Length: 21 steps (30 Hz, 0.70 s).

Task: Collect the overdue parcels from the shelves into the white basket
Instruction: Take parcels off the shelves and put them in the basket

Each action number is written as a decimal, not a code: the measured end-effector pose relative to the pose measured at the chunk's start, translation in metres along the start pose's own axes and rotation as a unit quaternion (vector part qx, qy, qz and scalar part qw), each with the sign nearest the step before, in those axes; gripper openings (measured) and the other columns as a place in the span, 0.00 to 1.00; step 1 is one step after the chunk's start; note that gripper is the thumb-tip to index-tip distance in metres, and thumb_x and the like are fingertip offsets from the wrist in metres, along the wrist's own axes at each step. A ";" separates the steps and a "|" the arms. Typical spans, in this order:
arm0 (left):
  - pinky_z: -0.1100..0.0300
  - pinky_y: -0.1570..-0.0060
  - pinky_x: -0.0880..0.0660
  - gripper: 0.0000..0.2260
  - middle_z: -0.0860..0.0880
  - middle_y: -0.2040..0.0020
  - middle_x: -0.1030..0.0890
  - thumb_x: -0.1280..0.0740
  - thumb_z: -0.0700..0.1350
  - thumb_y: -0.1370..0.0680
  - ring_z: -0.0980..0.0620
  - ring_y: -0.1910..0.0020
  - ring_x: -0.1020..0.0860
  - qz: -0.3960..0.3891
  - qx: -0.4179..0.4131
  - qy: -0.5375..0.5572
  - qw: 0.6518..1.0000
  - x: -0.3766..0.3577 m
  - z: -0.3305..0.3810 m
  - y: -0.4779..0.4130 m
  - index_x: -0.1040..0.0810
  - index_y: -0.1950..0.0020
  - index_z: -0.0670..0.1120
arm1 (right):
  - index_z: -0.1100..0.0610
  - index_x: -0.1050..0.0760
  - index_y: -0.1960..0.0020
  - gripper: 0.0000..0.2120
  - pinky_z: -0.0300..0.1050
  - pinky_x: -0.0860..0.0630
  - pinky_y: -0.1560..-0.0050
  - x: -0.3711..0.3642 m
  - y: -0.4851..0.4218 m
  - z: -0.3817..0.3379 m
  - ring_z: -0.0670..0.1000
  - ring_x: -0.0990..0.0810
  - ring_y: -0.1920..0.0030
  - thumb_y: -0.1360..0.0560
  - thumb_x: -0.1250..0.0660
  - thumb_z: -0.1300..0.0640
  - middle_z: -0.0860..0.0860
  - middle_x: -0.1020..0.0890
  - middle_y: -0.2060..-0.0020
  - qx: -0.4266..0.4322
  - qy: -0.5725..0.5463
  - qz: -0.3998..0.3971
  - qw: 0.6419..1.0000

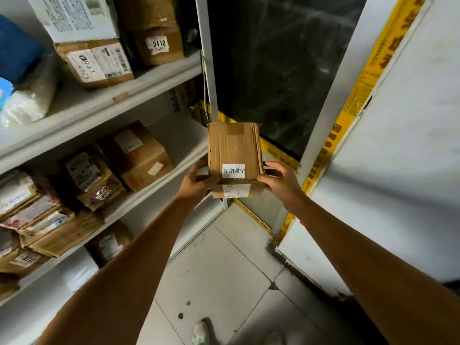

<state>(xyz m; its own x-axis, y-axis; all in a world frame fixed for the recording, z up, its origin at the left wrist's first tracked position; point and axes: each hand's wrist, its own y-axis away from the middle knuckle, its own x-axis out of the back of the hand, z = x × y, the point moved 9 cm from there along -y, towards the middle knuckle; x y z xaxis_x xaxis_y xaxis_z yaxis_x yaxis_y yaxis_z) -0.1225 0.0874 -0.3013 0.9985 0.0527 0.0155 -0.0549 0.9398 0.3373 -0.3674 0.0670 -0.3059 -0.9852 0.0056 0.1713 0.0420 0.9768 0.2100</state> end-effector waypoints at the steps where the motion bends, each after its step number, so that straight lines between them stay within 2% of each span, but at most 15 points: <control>1: 0.61 0.57 0.19 0.21 0.48 0.45 0.21 0.30 0.35 0.23 0.50 0.48 0.19 -0.014 0.003 -0.007 1.000 -0.003 -0.003 0.000 0.29 0.34 0.51 | 0.53 0.26 0.34 0.23 0.55 0.21 0.41 0.002 0.006 0.003 0.49 0.20 0.44 0.27 0.26 0.58 0.45 0.19 0.48 -0.005 0.006 0.005 1.000; 5: 0.46 0.44 0.20 0.24 0.44 0.45 0.20 0.29 0.36 0.24 0.45 0.49 0.18 -0.084 0.005 -0.048 0.995 -0.011 -0.010 -0.005 0.30 0.30 0.48 | 0.50 0.26 0.40 0.17 0.56 0.22 0.40 0.008 0.037 0.013 0.53 0.20 0.43 0.27 0.28 0.60 0.50 0.19 0.45 -0.015 -0.015 0.051 0.998; 8: 0.45 0.47 0.19 0.23 0.45 0.49 0.19 0.28 0.36 0.24 0.47 0.55 0.16 -0.142 0.000 -0.067 0.988 -0.019 -0.013 -0.006 0.29 0.32 0.48 | 0.48 0.26 0.45 0.16 0.56 0.21 0.42 0.011 0.059 0.027 0.56 0.19 0.45 0.27 0.27 0.63 0.50 0.18 0.50 -0.041 -0.054 0.103 0.992; 10: 0.49 0.52 0.18 0.20 0.45 0.50 0.18 0.28 0.35 0.24 0.51 0.58 0.16 -0.176 -0.009 -0.079 0.981 -0.021 -0.018 -0.006 0.27 0.36 0.50 | 0.48 0.23 0.45 0.17 0.59 0.21 0.42 0.009 0.078 0.039 0.57 0.17 0.47 0.29 0.26 0.64 0.52 0.16 0.51 -0.056 -0.082 0.145 0.984; 12: 0.60 0.61 0.20 0.18 0.46 0.54 0.17 0.29 0.35 0.24 0.55 0.62 0.17 -0.202 -0.017 -0.093 0.975 -0.023 -0.019 -0.003 0.26 0.40 0.52 | 0.48 0.22 0.44 0.18 0.60 0.21 0.42 0.005 0.097 0.047 0.57 0.16 0.47 0.29 0.25 0.64 0.52 0.15 0.51 -0.066 -0.096 0.178 0.977; 13: 0.61 0.62 0.22 0.18 0.46 0.55 0.16 0.28 0.36 0.24 0.55 0.62 0.18 -0.216 -0.018 -0.101 0.971 -0.024 -0.020 0.000 0.26 0.40 0.52 | 0.48 0.22 0.43 0.19 0.59 0.21 0.43 0.004 0.107 0.050 0.56 0.16 0.48 0.29 0.25 0.64 0.52 0.15 0.51 -0.070 -0.093 0.195 0.974; 17: 0.50 0.48 0.21 0.20 0.45 0.52 0.15 0.25 0.42 0.27 0.45 0.52 0.18 -0.282 -0.019 -0.139 0.949 -0.038 -0.030 0.012 0.26 0.38 0.55 | 0.53 0.23 0.37 0.21 0.51 0.18 0.47 0.000 0.150 0.060 0.51 0.16 0.49 0.28 0.26 0.61 0.49 0.15 0.50 -0.073 -0.090 0.239 0.964; 21: 0.51 0.48 0.23 0.22 0.40 0.47 0.17 0.26 0.43 0.25 0.47 0.49 0.20 -0.337 -0.023 -0.159 0.928 -0.067 -0.043 0.030 0.27 0.33 0.53 | 0.49 0.22 0.40 0.17 0.46 0.17 0.51 0.013 0.196 0.068 0.49 0.16 0.49 0.27 0.27 0.58 0.48 0.16 0.48 -0.072 -0.088 0.301 0.947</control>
<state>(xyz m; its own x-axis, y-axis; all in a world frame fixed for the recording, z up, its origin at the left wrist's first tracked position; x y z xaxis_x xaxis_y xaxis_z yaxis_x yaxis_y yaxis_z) -0.1911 0.1266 -0.3329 0.7558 -0.6480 0.0938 0.5901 0.7362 0.3313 -0.3831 0.2733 -0.3277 -0.7871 0.6005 0.1408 0.6148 0.7459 0.2560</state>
